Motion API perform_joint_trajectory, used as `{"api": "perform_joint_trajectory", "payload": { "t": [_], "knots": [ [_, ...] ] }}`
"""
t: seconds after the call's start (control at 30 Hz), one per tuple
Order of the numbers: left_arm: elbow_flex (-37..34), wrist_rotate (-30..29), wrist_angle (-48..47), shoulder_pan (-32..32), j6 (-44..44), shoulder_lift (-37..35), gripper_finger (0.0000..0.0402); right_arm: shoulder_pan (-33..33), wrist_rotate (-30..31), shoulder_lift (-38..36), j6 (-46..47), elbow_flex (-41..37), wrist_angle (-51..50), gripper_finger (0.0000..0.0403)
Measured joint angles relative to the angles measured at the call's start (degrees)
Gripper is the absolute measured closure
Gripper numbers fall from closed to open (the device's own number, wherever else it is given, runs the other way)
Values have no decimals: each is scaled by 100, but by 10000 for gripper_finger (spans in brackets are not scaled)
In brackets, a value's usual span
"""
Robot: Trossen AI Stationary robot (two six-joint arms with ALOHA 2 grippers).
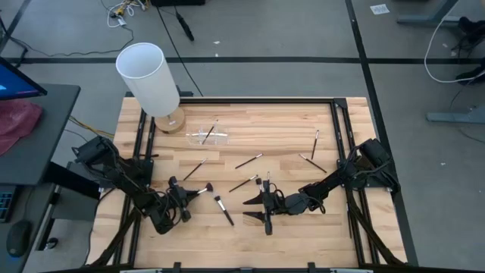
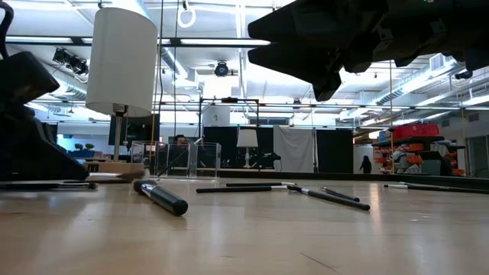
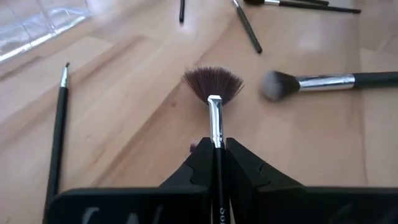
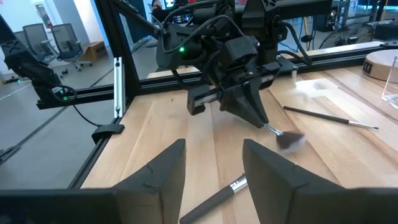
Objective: Put items in baskets/containers
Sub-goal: Put the highlighter brush into the transparent organizer
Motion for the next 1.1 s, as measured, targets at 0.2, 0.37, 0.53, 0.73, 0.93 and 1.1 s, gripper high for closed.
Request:
{"api": "perform_joint_trajectory", "payload": {
  "t": [0.2,0.37,0.53,0.73,0.93,1.1],
  "knots": [
    [5,-378,182,-2,1,-2,378,0,0,0,4,0,0,241],
    [10,-844,815,-2,358,-13,378,-13,0,0,17,0,0,241],
    [14,-1116,2021,93,1463,-15,378,-72,-15,0,134,0,-2,241],
    [18,-1023,4133,477,3684,-17,378,-264,-216,0,323,0,-7,241],
    [20,-242,6213,932,5640,-24,378,-552,-219,0,310,0,29,239],
    [178,681,6822,1287,6303,-24,378,-752,-240,0,10,1,573,220]
  ]
}}
